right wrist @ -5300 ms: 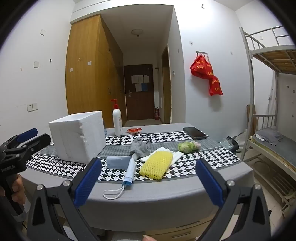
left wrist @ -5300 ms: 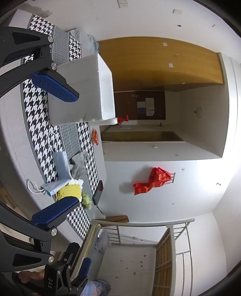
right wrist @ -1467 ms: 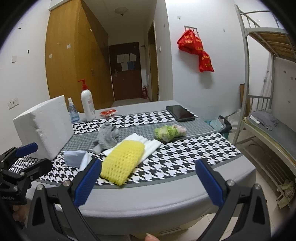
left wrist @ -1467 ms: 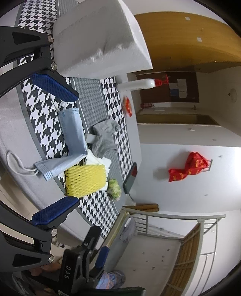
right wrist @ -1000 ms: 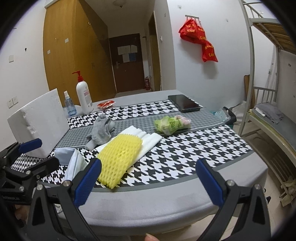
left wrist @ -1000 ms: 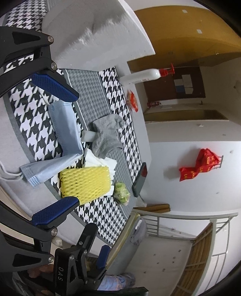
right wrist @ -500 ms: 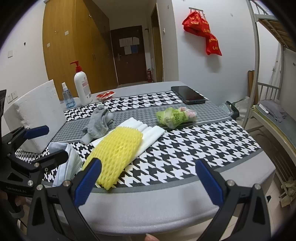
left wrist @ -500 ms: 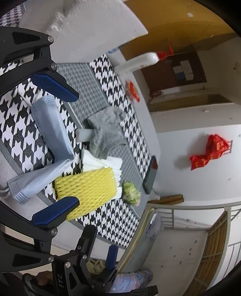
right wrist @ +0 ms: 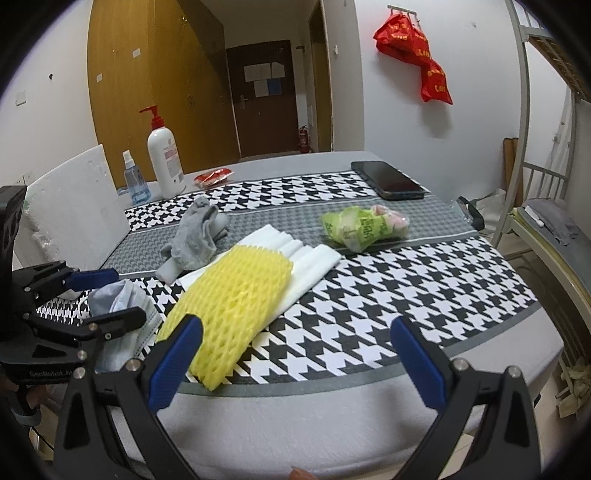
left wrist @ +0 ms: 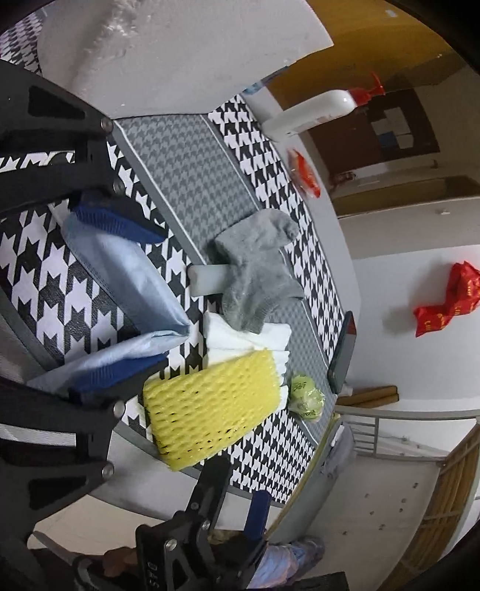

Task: Organize soft objects
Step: 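Grasp the light blue face mask with the left tool while the right tool approaches the yellow foam net, then grasp and lift the yellow foam net with the right tool while the left tool lifts the mask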

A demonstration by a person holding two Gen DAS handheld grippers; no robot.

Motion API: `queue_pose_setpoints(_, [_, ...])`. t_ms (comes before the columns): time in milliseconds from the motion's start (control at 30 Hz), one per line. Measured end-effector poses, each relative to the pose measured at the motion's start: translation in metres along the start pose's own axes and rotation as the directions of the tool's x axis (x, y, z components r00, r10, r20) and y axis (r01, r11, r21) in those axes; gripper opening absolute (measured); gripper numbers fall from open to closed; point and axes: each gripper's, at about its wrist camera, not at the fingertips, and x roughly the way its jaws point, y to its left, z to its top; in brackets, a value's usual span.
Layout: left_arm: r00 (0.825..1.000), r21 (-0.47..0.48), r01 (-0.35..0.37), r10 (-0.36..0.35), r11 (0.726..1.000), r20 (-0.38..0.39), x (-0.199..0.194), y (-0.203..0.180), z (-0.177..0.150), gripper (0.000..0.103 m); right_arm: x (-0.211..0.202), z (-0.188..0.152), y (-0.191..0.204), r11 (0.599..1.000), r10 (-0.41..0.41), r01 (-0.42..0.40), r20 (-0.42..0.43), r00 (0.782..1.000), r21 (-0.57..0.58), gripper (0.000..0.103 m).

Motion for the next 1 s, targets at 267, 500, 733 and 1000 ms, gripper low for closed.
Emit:
queue_pose_setpoints(267, [1.000, -0.040, 0.006, -0.005, 0.999, 0.004, -0.003, 0.006, -0.008, 0.048, 0.009, 0.001, 0.007, 1.000, 0.024, -0.024, -0.021, 0.999, -0.012, 0.102])
queue_pose_setpoints(500, [1.000, -0.086, 0.017, -0.019, 0.996, -0.016, 0.001, 0.011, -0.015, 0.048, 0.018, 0.000, 0.020, 0.997, 0.076, -0.077, -0.049, 0.996, -0.025, 0.102])
queue_pose_setpoints(733, [1.000, -0.082, -0.004, 0.004, 0.997, -0.004, 0.000, 0.008, -0.019, 0.048, 0.022, -0.002, 0.029, 0.992, 0.122, -0.124, -0.061, 0.991, -0.034, 0.102])
queue_pose_setpoints(1000, [1.000, -0.066, -0.017, 0.017, 0.998, -0.002, 0.000, 0.006, -0.020, 0.048, 0.022, -0.005, 0.035, 0.987, 0.146, -0.150, -0.069, 0.987, -0.056, 0.089])
